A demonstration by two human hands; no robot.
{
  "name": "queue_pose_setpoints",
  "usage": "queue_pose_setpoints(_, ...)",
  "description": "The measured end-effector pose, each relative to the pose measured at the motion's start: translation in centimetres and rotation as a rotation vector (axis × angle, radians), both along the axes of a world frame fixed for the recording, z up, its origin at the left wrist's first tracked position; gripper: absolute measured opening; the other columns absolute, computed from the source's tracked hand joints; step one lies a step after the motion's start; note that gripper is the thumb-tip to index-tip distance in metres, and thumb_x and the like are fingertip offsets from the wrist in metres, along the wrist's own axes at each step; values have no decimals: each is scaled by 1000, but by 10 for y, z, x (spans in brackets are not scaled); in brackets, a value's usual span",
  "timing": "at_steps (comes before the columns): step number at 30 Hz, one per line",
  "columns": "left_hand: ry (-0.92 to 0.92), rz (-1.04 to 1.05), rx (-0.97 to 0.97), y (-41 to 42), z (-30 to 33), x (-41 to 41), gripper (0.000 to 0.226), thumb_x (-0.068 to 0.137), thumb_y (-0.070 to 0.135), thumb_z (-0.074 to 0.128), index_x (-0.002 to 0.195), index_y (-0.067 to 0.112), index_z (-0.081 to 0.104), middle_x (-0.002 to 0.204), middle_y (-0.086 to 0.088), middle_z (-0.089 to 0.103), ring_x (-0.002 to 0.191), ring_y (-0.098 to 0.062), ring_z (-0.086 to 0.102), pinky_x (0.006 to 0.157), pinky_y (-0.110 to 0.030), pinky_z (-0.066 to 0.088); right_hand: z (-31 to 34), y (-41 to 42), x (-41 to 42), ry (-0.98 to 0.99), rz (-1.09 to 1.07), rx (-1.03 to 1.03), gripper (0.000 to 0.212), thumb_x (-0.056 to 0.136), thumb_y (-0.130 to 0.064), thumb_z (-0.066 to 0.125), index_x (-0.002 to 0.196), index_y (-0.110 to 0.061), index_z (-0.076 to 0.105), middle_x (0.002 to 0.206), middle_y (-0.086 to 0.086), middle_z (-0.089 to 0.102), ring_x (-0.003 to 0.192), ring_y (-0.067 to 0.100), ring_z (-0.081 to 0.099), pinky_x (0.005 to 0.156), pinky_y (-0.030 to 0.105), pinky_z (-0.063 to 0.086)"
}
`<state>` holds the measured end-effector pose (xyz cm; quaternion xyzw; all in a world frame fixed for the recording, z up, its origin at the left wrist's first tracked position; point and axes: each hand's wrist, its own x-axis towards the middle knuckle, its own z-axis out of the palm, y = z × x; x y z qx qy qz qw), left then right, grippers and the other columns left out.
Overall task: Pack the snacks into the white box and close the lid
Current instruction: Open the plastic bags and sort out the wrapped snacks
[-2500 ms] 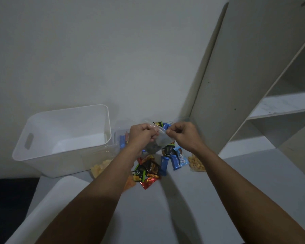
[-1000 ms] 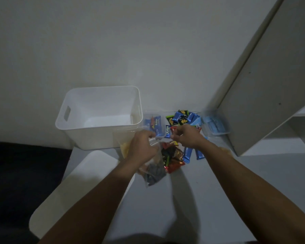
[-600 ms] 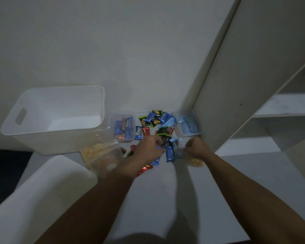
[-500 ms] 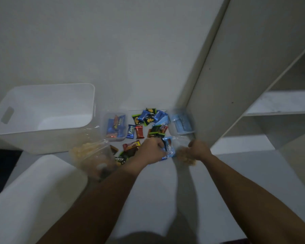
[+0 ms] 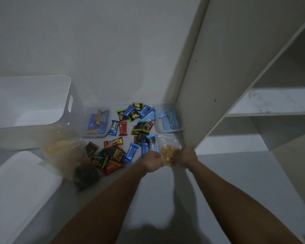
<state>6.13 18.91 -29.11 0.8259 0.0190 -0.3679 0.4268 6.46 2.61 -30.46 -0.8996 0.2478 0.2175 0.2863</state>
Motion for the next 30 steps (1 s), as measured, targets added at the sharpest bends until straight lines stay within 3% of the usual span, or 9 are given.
queue_pose_setpoints(2,12,27,-26,-3,-4,0,26,86,3,58,112,1,63,79,2,55,68,-8,51,63,-23,46,-4,-1,-1,20,-42,64,31,77,-21,70,99,1,67,97,16,68,91,31,68,67,31,51)
queue_pose_setpoints(4,28,58,-59,-3,-7,-1,20,88,-2,55,105,7,62,83,-1,55,71,-11,53,62,-22,44,-6,-1,-2,45,-103,183,26,71,-12,71,92,3,68,80,15,65,67,27,65,51,29,50)
queue_pose_setpoints(8,-46,132,2,-1,-10,-1,16,85,12,61,93,2,70,87,-12,64,77,-21,58,67,-31,49,-7,-4,-11,19,-105,320,7,69,0,71,75,1,69,63,13,61,50,22,57,43,25,45)
queue_pose_setpoints(13,154,438,-175,4,0,9,26,83,30,60,91,6,66,81,-11,63,61,-16,56,55,-26,44,-16,-3,-27,-184,-60,369,30,58,9,70,67,-20,63,72,3,64,70,25,64,59,32,55)
queue_pose_setpoints(16,202,615,-289,5,14,11,41,92,44,57,90,5,66,79,-8,68,71,-19,63,68,-30,53,-17,0,-37,-341,28,278,28,67,6,69,85,-16,71,80,-3,65,74,15,61,65,17,45)
queue_pose_setpoints(19,268,677,-389,8,22,13,50,90,52,55,93,4,67,87,-10,71,83,-23,65,84,-35,53,-13,2,-44,-507,81,209,26,73,9,64,91,-8,72,74,-11,60,64,-1,53,59,-1,36)
queue_pose_setpoints(23,329,726,-466,9,31,12,32,93,36,57,91,5,65,85,-8,68,78,-19,62,70,-29,49,-14,2,-48,-585,75,162,32,73,14,58,92,-8,74,75,-6,59,65,9,51,59,-2,33)
queue_pose_setpoints(26,333,748,-493,9,36,10,20,93,22,57,86,6,66,86,-7,70,78,-18,62,73,-28,48,-14,2,-48,-600,97,160,31,77,12,57,93,-8,74,83,-1,64,71,12,54,61,3,34)
queue_pose_setpoints(30,270,749,-483,10,42,7,14,93,12,56,88,4,66,82,-7,70,69,-16,63,64,-26,50,-3,3,-43,-543,85,274,25,76,5,59,92,-8,72,71,-9,60,64,9,55,60,1,39)
